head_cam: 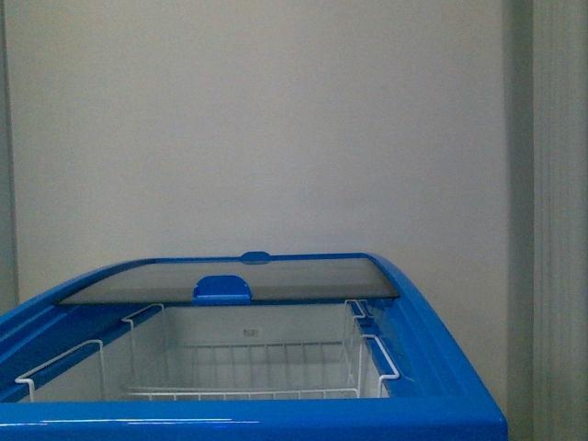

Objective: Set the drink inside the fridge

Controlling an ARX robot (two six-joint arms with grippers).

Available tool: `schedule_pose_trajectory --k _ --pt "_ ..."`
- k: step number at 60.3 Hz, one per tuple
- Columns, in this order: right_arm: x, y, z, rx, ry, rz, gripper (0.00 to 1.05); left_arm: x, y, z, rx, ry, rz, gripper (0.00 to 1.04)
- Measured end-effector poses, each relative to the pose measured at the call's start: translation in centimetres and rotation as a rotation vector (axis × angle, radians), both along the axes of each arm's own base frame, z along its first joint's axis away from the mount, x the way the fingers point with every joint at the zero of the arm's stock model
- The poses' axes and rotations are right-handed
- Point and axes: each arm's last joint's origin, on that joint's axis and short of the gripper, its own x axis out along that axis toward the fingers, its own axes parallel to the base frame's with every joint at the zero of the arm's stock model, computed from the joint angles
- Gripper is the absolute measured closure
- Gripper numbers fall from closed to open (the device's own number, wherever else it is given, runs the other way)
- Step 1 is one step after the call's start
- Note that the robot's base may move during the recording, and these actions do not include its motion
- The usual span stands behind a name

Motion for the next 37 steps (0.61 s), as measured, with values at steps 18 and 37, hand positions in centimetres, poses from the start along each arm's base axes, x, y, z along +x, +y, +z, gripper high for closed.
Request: schedule_pose_trajectory --k 18,37 --pt "0.0 0.0 0.0 0.001 0.0 0.0 0.06 0.0 0.0 0.0 0.0 0.0 0.0 0.08" --pt "0.0 0.0 0.0 0.001 0.0 0.0 0.08 0.0 0.0 0.0 0.0 0.0 0.0 0.08"
